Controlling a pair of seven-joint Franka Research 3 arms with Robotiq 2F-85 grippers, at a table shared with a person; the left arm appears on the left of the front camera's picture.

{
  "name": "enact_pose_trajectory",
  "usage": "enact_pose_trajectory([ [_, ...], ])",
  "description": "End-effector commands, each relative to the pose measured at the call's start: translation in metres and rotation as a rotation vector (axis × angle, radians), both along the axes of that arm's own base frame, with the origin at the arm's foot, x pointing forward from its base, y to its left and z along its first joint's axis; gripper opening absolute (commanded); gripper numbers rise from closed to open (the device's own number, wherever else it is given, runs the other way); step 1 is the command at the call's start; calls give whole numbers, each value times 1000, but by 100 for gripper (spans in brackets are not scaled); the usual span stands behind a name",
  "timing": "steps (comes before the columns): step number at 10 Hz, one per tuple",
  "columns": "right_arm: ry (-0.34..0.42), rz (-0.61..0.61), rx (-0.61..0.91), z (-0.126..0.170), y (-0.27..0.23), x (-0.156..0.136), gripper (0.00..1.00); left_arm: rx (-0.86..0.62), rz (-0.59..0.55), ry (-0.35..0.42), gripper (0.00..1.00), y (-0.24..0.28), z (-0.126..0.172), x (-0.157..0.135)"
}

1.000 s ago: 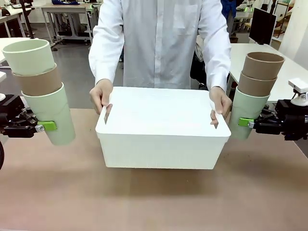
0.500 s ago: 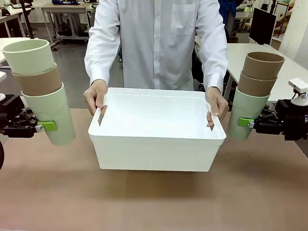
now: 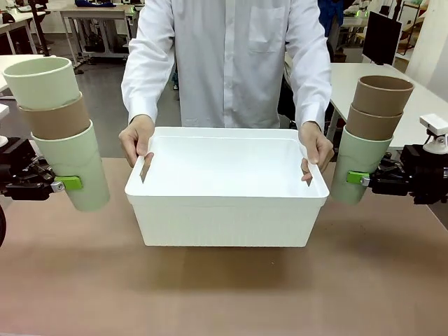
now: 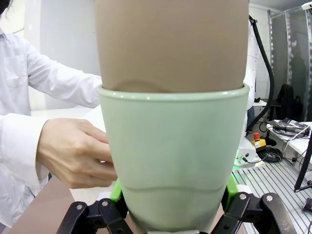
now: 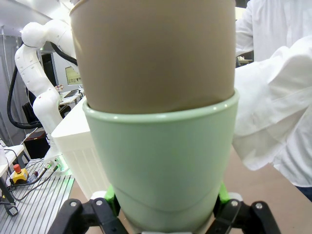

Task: Stack the cups and store them in the basket.
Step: Place the stack of Reusable plastic cups into the Pantry Basket.

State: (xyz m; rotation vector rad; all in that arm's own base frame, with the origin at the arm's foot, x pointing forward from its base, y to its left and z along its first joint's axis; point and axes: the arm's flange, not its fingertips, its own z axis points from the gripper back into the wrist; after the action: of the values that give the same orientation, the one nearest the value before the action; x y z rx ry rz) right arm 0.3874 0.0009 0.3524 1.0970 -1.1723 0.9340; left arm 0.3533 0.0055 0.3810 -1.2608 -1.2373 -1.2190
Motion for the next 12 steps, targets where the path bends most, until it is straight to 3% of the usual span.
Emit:
enact_pose_trajectory([
  [1,-1,0,2,4,1,0,86,-5,-6,-2,86,-1,2,-1],
  [12,-1,0,2,4,1,0,86,-5,-6,-2,86,-1,2,-1],
])
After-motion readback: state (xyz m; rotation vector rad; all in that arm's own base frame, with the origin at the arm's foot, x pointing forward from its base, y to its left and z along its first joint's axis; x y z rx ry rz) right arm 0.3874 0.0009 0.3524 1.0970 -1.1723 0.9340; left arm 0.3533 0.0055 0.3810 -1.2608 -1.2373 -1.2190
